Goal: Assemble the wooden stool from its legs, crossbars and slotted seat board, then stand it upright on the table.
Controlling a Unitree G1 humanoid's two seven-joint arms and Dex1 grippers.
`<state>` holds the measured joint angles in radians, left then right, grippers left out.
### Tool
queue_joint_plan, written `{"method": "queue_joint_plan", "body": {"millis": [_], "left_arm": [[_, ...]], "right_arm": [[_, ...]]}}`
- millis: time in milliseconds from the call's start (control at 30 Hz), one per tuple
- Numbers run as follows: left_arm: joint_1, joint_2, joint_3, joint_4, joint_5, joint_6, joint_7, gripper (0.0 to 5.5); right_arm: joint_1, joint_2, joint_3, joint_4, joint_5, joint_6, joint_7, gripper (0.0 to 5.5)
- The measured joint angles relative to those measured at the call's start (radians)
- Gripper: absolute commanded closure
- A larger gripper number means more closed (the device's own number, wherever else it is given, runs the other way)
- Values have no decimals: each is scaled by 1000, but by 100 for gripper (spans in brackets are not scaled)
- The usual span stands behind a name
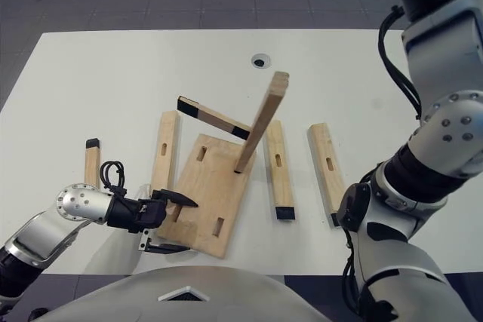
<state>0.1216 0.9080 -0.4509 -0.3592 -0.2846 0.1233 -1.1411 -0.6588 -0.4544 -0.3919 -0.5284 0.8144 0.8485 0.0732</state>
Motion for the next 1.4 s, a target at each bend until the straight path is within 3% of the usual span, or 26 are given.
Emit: {"method": "queue_joint_plan", "body": {"millis": [233,367,800,933,1133,1300,1400], "left_arm": [[39,-6,100,-23,-54,100,71,76],[73,-38,121,-78,-62,166,140,76],[180,-109,24,-221,-17,226,245,76],[201,-129,35,-263,-30,268,284,76],[252,-165,243,-468,-206,307,378,76],[349,-123,408,-542,-253,312,389,76],[416,-100,479,-544,-240,310,381,76]], "right_arm": [[253,-75,-27,-187,-58,11,-25,4],[288,-75,-57,-200,-61,3,-36,4],[287,-74,-71,-207,-13,-17,-68,4],[411,-123,-102,-233,-66,-18,-50,4],[748,-148,-183,-280,-144,-6,16,4],[1049,-131,-191,-333,-184,7,89,4],[1113,-130,-203,-356,-185,14,112,4]]}}
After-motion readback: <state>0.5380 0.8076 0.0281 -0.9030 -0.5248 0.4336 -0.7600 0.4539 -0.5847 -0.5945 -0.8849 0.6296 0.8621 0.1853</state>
